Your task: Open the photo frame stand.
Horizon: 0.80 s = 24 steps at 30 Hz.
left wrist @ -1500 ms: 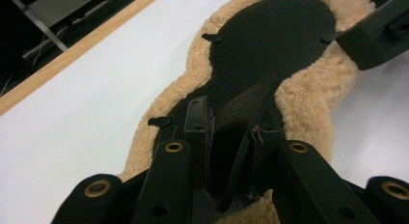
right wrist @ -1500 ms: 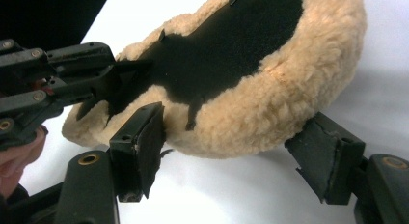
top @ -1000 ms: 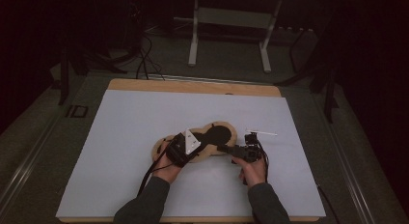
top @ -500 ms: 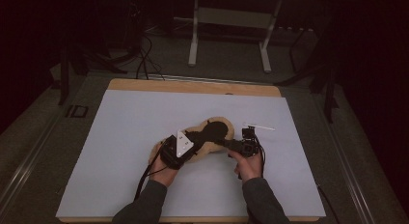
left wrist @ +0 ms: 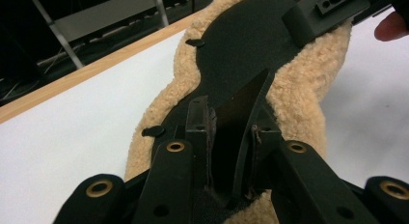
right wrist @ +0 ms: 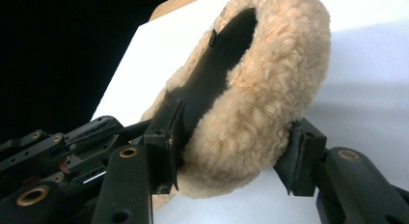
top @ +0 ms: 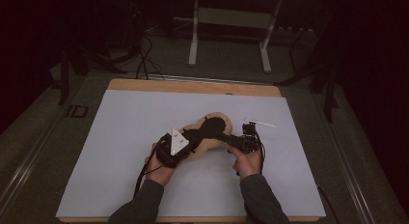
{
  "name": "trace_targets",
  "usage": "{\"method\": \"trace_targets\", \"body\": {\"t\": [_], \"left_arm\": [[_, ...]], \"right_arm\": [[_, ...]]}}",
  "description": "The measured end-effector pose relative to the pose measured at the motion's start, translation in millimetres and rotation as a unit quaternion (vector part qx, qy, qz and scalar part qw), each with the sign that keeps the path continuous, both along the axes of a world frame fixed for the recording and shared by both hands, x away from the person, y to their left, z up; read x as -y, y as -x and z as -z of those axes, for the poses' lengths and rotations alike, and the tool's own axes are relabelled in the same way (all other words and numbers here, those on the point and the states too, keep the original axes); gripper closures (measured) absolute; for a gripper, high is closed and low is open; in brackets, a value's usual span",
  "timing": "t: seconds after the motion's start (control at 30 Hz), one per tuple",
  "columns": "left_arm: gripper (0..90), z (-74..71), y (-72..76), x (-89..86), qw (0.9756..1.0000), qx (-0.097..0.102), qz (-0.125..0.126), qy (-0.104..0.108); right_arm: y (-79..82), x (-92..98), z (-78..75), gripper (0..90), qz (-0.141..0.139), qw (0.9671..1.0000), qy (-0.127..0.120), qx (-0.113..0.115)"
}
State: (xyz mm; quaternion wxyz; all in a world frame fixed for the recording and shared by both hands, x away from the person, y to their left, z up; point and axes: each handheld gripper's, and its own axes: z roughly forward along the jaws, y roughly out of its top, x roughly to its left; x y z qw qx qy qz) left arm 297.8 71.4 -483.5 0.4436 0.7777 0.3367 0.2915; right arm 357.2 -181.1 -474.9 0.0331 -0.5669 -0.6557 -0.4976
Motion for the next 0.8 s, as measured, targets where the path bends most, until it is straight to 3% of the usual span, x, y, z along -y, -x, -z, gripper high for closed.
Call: {"method": "trace_targets", "body": {"t": [0.53,0.8], "left_arm": [[70.6,-10.5,-2.1,-13.9,0.9990,-0.031,0.015,0.029],[72.4,-14.7,-0.9,-15.1,0.9993,-0.025,0.004,0.027]], "right_arm": [[1.2,-12.6,-19.0,49.4,-0.012,0.9989,0.033,0.031],[0.7,-17.7,-27.3,49.4,-0.020,0.9979,0.046,0.041]]}}
